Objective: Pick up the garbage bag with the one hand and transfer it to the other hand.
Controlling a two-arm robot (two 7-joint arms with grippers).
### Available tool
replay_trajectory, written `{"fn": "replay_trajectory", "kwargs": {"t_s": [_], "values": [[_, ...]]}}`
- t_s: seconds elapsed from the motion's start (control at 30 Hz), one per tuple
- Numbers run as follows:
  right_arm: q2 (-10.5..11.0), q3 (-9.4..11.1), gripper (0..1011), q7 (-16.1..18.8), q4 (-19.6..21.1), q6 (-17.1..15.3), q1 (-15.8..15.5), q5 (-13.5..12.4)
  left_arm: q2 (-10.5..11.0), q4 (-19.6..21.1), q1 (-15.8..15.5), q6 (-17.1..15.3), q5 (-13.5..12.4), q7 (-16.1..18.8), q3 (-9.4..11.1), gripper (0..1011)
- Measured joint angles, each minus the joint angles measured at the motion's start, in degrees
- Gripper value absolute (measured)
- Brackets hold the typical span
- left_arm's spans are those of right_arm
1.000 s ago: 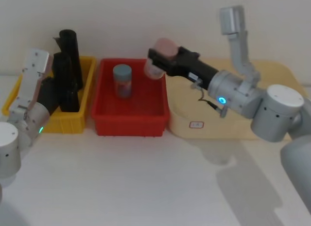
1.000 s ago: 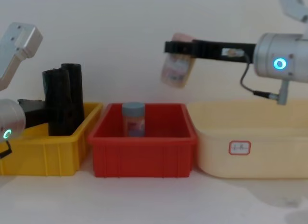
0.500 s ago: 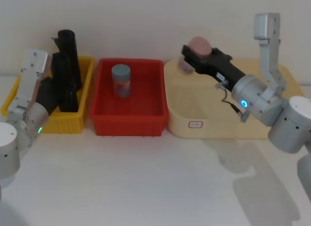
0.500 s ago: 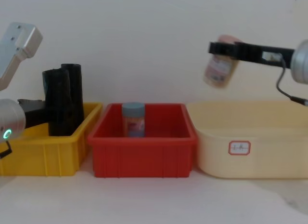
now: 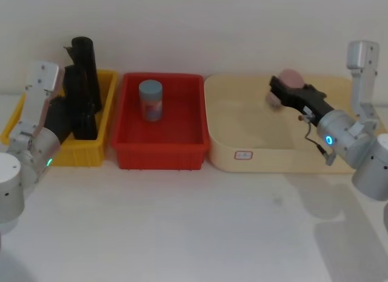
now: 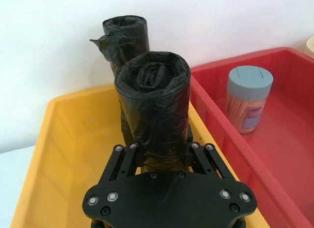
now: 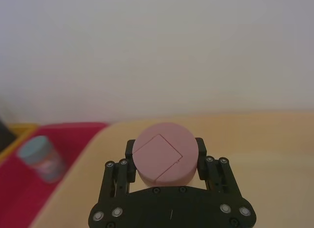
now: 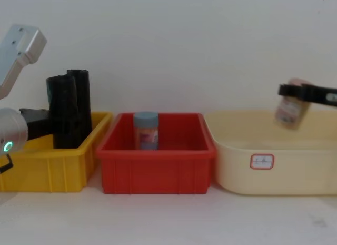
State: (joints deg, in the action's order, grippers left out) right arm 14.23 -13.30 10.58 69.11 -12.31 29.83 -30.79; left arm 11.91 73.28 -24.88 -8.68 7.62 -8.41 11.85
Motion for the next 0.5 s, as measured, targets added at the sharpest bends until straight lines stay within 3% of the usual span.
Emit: {"fn": "replay_trajectory", "kwargs": {"t_s": [0.27,0.5], "values": [[0.0,2.2,668,-2.2,-4.4,0.6,0.9,0.0,0.0,0.0,0.0,0.0,0.0,0.0,0.0,402],[0.1,3.3,886,-2.9,-6.4,1.1,1.3,0.1,0.0,0.0,0.0,0.0,0.0,0.0,0.0,402]]}}
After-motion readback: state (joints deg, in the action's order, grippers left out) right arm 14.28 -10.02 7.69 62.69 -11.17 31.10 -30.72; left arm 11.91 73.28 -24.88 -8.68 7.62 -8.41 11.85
